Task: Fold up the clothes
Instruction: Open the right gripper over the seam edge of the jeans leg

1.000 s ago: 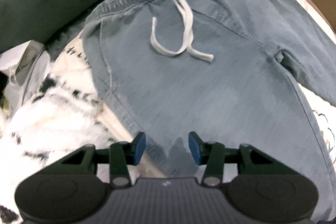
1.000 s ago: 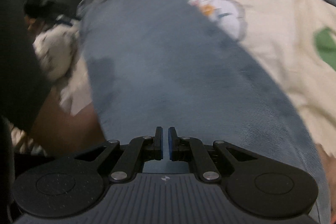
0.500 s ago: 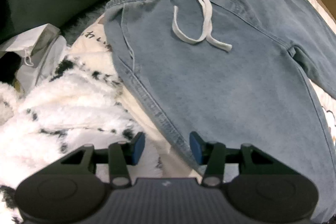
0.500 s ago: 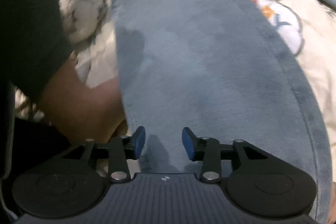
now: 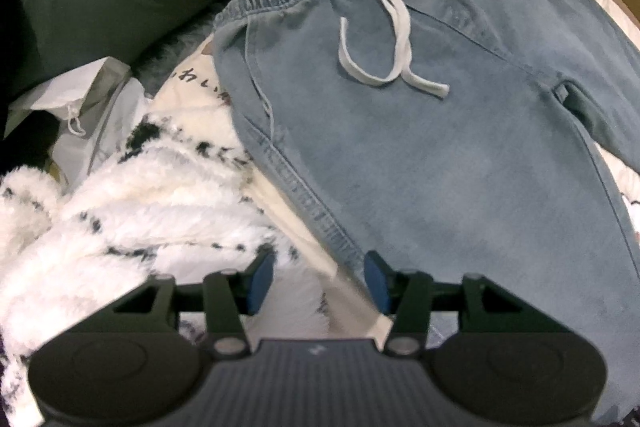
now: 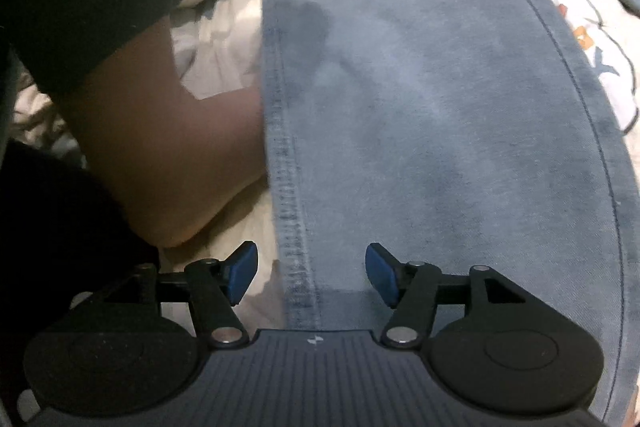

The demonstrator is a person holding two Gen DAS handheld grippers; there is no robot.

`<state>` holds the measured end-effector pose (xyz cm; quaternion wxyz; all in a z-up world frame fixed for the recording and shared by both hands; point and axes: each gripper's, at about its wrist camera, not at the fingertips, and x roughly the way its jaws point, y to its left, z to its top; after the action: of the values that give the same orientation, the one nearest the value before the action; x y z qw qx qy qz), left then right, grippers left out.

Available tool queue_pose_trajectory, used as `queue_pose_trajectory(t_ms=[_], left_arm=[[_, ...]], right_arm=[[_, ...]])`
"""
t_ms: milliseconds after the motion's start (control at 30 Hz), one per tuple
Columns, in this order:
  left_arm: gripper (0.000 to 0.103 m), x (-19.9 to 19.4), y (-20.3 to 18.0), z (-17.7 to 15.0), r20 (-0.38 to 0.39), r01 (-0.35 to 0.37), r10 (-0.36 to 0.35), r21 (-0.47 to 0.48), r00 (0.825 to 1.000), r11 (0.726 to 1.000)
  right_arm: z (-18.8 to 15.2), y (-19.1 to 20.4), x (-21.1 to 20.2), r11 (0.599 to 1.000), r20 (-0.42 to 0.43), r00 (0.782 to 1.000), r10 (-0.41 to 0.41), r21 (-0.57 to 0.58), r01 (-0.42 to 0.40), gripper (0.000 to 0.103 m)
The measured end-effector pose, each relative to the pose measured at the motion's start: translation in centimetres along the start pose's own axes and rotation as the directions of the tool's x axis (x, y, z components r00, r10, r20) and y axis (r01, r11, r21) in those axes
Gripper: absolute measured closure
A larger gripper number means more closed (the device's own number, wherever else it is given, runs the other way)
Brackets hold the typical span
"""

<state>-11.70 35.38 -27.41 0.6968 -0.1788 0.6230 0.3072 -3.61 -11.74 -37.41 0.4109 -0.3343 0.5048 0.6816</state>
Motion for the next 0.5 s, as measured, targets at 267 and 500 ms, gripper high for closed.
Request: queue_pose_trajectory(t_ms=[267,500], left_arm=[[0.049,0.1,0.2,0.0,-0.001,-0.007,0.007,0.001,1.0,1.0],[0.049,0.1,0.5,0.0,-0.002,-0.004,0.004,-0.007,1.0,1.0]], right_arm=[[-0.9,-1.4,-1.4,0.997,0.041,0.997,-0.065,0.048,0.063,0.037],[-1.2,-2.7,-1.7,0.983,0.099,0.99,-0.103,0.16,0.087,0.041]])
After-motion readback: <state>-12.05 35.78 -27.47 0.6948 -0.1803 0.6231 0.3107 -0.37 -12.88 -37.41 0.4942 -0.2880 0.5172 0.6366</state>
